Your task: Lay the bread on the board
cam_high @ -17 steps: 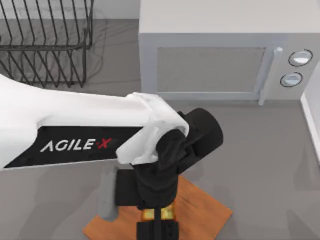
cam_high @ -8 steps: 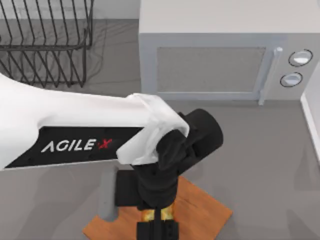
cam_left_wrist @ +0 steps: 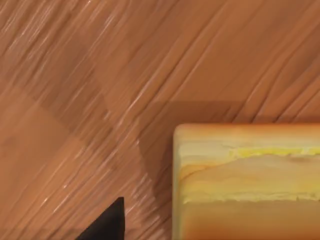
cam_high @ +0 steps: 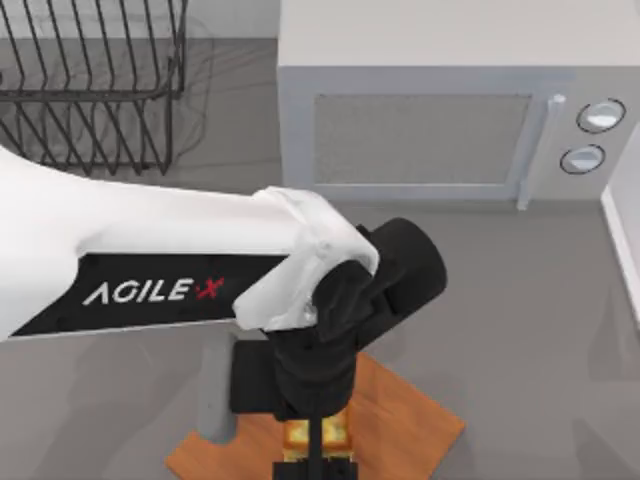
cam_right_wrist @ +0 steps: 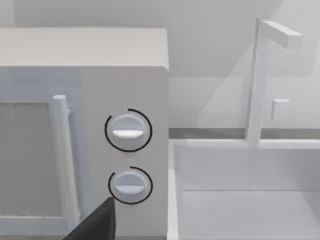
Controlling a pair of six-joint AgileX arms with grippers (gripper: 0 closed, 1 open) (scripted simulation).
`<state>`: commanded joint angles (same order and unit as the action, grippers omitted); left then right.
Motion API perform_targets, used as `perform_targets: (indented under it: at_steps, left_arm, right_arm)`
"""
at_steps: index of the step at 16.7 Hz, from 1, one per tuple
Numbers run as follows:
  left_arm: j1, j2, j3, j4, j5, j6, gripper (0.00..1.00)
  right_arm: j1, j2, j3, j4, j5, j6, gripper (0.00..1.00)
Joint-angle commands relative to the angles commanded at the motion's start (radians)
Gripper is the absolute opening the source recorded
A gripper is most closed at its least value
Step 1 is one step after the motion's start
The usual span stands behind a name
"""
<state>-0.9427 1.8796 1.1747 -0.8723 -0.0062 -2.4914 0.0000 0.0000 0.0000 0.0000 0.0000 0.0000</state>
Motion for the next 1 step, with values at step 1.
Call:
perform_targets:
  at_steps: [1]
  left_arm:
    - [0.000,0.000,0.000,0.000,0.000,0.000,1.00]
  right_arm:
    - [0.000,0.000,0.000,0.000,0.000,0.000,1.00]
